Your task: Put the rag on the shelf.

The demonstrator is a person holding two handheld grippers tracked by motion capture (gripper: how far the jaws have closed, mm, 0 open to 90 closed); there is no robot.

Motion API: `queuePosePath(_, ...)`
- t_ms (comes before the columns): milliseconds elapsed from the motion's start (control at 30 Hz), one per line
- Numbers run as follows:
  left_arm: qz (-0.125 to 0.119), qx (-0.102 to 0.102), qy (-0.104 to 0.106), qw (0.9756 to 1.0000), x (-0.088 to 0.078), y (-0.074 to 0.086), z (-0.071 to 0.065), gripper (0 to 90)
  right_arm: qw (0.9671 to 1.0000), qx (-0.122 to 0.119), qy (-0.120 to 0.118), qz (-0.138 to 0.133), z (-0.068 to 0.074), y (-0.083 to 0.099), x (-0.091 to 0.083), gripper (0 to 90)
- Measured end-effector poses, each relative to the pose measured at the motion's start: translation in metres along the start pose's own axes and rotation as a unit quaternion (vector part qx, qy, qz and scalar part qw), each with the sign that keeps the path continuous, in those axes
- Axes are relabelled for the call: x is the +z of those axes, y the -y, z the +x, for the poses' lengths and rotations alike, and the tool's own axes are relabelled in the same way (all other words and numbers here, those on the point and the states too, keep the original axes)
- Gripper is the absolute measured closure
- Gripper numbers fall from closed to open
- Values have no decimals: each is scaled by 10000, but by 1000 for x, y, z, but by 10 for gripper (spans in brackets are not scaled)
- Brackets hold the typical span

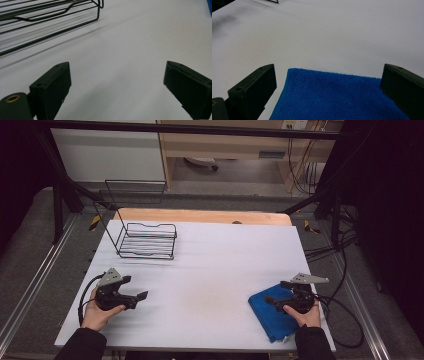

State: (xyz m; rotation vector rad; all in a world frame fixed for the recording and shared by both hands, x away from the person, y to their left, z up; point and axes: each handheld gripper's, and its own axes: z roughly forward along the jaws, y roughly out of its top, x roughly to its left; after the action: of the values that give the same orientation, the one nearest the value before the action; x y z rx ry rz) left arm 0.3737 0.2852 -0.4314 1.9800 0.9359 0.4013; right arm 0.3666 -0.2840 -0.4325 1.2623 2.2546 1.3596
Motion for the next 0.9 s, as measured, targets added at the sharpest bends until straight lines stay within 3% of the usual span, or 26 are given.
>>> queuePosePath(467, 46, 10, -69, 10000, -1, 1, 1, 80, 9997, -90, 176, 155, 9, -4, 5, 62)
queuePosePath(567, 26, -22, -86, 10000, 0, 1, 1, 82, 9994, -202, 232, 184, 19, -6, 8, 108)
queuePosePath(667, 70, -7, -118, 9999, 0, 2, 0, 82, 9982, -301, 219, 467, 26, -6, 14, 206)
queuePosePath(900, 65, -25, -150, 9999, 0, 2, 0, 85, 9919, -801, 143, 979, 47, -4, 35, 415)
